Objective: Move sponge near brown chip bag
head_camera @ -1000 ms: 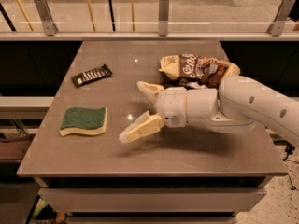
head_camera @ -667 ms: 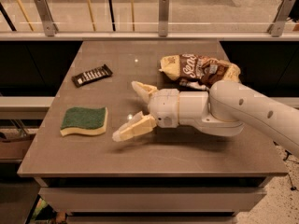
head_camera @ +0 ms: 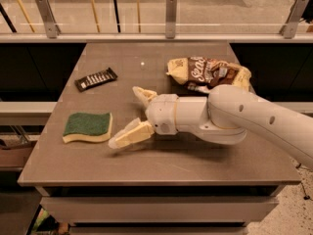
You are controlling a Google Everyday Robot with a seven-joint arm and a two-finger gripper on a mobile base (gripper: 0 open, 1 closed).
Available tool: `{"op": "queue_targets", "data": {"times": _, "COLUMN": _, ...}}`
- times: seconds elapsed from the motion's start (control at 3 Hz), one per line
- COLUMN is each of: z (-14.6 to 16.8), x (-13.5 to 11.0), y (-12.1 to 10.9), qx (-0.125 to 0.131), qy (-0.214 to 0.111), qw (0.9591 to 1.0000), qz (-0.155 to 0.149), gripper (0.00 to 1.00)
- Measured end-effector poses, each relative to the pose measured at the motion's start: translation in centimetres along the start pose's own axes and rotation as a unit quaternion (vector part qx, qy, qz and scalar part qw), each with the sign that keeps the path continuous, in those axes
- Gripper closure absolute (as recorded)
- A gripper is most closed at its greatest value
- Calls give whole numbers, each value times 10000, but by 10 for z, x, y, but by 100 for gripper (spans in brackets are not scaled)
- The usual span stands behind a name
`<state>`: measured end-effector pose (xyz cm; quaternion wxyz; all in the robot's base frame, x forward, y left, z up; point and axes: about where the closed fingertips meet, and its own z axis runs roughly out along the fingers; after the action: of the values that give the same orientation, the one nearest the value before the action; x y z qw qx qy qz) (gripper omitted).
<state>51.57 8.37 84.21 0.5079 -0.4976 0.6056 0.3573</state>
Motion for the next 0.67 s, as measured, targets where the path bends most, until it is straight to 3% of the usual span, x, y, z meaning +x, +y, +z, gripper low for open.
{"op": "queue_targets", "data": {"times": 0.67, "z": 11, "x": 3, "y": 4, "qx": 211, "qy": 369, "qw": 9991, "qz": 52, "gripper": 0}}
